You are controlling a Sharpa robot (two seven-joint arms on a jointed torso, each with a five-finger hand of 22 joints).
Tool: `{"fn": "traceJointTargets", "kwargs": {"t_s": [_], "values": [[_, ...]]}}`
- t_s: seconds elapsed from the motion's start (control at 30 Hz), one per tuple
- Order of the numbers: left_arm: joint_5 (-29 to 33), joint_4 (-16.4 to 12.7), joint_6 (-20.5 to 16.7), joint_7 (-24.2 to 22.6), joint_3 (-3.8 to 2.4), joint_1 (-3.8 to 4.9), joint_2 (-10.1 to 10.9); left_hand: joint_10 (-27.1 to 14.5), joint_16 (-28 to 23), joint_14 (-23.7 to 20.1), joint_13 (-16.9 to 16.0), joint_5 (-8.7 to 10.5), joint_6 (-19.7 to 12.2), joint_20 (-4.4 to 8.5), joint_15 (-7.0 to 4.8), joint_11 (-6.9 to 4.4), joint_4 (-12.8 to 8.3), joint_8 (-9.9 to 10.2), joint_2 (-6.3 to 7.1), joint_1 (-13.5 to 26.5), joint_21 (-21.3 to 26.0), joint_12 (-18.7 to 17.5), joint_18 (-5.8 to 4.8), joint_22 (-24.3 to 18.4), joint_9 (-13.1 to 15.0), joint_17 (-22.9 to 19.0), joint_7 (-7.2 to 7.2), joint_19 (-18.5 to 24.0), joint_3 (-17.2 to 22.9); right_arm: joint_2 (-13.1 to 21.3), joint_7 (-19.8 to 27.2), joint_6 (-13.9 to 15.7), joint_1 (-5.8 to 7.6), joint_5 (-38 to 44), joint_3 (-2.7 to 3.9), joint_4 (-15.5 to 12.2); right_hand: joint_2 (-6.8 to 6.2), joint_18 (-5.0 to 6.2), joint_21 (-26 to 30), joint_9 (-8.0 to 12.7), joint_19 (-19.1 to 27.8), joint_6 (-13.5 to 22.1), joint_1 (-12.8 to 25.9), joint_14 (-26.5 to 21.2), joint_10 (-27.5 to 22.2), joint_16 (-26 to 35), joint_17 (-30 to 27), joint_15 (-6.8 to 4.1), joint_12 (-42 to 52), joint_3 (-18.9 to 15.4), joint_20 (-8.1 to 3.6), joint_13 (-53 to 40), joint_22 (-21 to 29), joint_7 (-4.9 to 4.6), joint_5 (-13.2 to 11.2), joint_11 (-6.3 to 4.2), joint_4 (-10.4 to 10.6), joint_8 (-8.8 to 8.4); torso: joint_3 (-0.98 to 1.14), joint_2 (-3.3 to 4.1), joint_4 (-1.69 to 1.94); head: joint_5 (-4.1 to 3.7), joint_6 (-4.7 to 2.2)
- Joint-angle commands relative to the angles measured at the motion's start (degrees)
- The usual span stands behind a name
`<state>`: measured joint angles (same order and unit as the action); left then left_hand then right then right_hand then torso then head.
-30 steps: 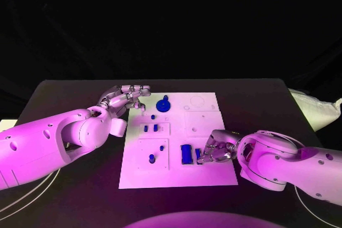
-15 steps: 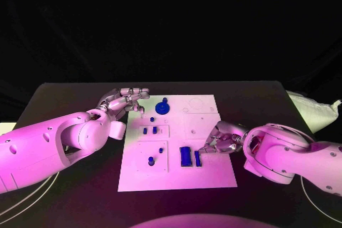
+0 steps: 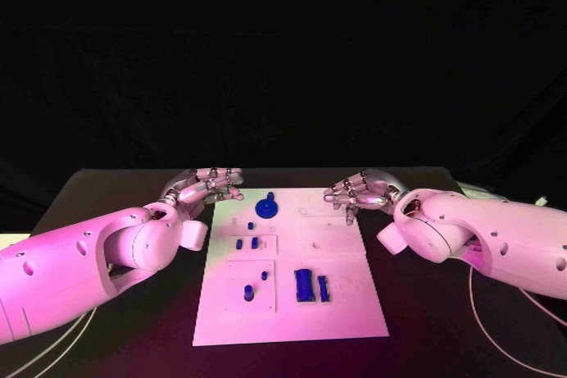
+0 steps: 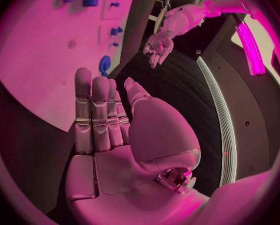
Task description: Assemble the parts on the task board
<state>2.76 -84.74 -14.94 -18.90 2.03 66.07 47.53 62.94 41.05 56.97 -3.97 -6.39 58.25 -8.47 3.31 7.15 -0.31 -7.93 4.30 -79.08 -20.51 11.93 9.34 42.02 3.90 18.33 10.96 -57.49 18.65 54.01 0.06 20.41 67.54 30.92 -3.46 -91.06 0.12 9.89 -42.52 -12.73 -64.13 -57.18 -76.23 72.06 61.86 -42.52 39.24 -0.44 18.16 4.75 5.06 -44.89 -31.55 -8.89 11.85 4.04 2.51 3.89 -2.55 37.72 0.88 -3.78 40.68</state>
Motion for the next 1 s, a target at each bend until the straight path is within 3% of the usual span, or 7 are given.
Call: {"fn": "traceJointTargets", "kwargs": {"t_s": [0.03, 0.4, 0.43, 0.57, 0.9, 0.93, 1.0], "values": [[2.12, 0.97, -2.07, -2.18, 0.05, -0.07, -0.61, -0.85, -9.51, -1.14, 0.34, -0.26, -1.04, -1.46, 1.43, 0.63, 0.54, 0.19, 0.37, -0.33, 5.26, -1.42, 0.33, -4.01, -0.12, -4.27, 0.11, 4.71, 0.53, -2.28, 13.53, -2.37, 0.11, -17.84, 0.22, 4.35, 0.08, 0.40, 7.50, 0.80, 3.10, 1.07, -1.29, -4.25, -1.93, 9.92, -5.72, 1.48, -6.27, 1.81, 1.49, 7.54, 5.01, -0.90, -1.64, 1.43, -0.20, -0.29, -0.02, -1.56, -0.35, 0.40, -1.87], [3.43, 4.51, -7.12, -5.61, 0.13, -0.13, -3.57, -3.54, -28.07, -3.48, 0.42, -0.33, -2.13, -6.69, 5.14, 2.52, 0.91, 2.76, 0.22, -0.53, 16.65, -6.54, 1.27, -16.69, -0.16, -12.51, -0.66, 11.68, -0.30, -8.89, 20.00, -7.33, -0.08, -25.67, 0.91, 15.39, -1.45, 0.72, 30.68, 5.72, 6.33, 2.31, -1.63, -10.05, -0.69, 35.35, -25.88, 6.62, -14.20, 8.53, 7.11, 32.72, 21.48, -1.07, -3.47, 4.23, -2.65, -0.26, 0.48, -3.01, -0.53, 1.29, -4.54], [2.23, 4.26, -4.27, -2.78, 0.17, -0.12, -3.31, -21.10, -31.62, -19.57, 3.97, 1.92, -19.08, -1.87, 2.47, -0.50, 0.31, 7.93, -4.30, 23.57, 20.51, -11.93, -2.29, -23.99, -3.90, -14.10, -3.68, 25.53, -5.58, -8.48, 15.25, -3.74, 0.03, -20.96, 0.89, 14.87, -0.12, -2.97, 33.77, 7.66, 23.94, 19.06, 21.33, -28.83, -19.17, 37.06, -29.38, 4.75, -18.16, 4.35, 3.46, 35.69, 24.14, 1.88, -5.80, 1.74, -2.51, -3.89, 0.27, -2.66, -0.48, 1.01, -4.02], [2.04, 3.91, -5.21, -3.09, 0.09, -0.34, -3.29, -25.54, -33.15, -23.21, 3.97, 2.12, -22.92, -1.06, 2.03, -1.08, 0.31, 7.93, -4.30, 28.96, 20.51, -11.93, -2.12, -26.35, -3.90, -18.33, -4.39, 28.67, -7.12, -8.51, 15.74, -2.81, -0.23, -21.30, 0.98, 14.40, -0.12, -3.02, 35.41, 8.48, 27.50, 22.68, 27.22, -32.89, -23.31, 38.30, -31.25, 0.44, -18.16, 3.82, 2.63, 37.80, 25.50, 2.57, -6.52, 1.11, -2.51, -3.89, 0.54, -3.13, -0.53, 1.34, -4.30], [-0.03, -0.02, -15.53, -6.45, -0.82, -2.74, -3.09, -37.74, -35.74, -34.24, 3.97, 6.39, -34.48, 2.05, -3.31, -3.06, 0.31, 7.93, -4.30, 45.35, 20.51, -11.93, -4.21, -31.47, -3.90, -18.33, -6.56, 38.09, -10.89, -8.83, 21.19, 7.52, -3.01, -25.05, 1.95, 9.22, -0.12, -4.66, 37.73, 12.73, 39.42, 33.91, 43.17, -45.64, -35.85, 42.52, -33.85, 0.44, -18.16, 0.99, 0.13, 40.12, 27.48, 4.64, -11.85, -4.04, -2.51, -3.89, 2.45, -6.37, -0.86, 3.66, -6.21], [-0.36, -0.65, -17.17, -6.98, -0.97, -3.12, -3.06, -38.78, -35.96, -35.18, 3.97, 6.39, -35.45, 2.33, -3.31, -7.15, 0.31, 7.93, -4.30, 46.75, 20.51, -11.93, -4.34, -31.91, -3.90, -18.33, -6.74, 38.87, -11.20, -8.88, 22.06, 9.17, -3.46, -25.64, 2.10, 8.39, -0.12, -4.66, 37.92, 12.73, 40.45, 34.88, 44.54, -46.75, -36.93, 42.52, -34.08, 0.44, -18.16, 0.77, -0.09, 40.33, 31.55, 4.82, -11.85, -4.04, -2.51, -3.89, 2.51, -6.48, -0.87, 3.74, -6.27], [-1.11, -2.08, -20.92, -8.21, -1.30, -3.99, -2.99, -40.98, -36.43, -37.16, 3.97, 6.39, -37.53, 2.89, -3.31, -7.15, 0.31, 7.93, -4.30, 49.67, 20.51, -11.93, -4.35, -32.83, -3.90, -18.33, -10.96, 40.56, -11.87, -9.00, 24.25, 13.31, -4.57, -27.15, 2.49, 6.32, -0.12, -5.28, 38.34, 12.73, 42.59, 36.90, 47.40, -49.04, -39.18, 42.52, -34.55, 0.44, -18.16, 0.27, -0.54, 40.74, 31.55, 8.89, -11.85, -4.04, -2.51, -3.89, 2.55, -6.54, -0.88, 3.78, -6.30]]}}
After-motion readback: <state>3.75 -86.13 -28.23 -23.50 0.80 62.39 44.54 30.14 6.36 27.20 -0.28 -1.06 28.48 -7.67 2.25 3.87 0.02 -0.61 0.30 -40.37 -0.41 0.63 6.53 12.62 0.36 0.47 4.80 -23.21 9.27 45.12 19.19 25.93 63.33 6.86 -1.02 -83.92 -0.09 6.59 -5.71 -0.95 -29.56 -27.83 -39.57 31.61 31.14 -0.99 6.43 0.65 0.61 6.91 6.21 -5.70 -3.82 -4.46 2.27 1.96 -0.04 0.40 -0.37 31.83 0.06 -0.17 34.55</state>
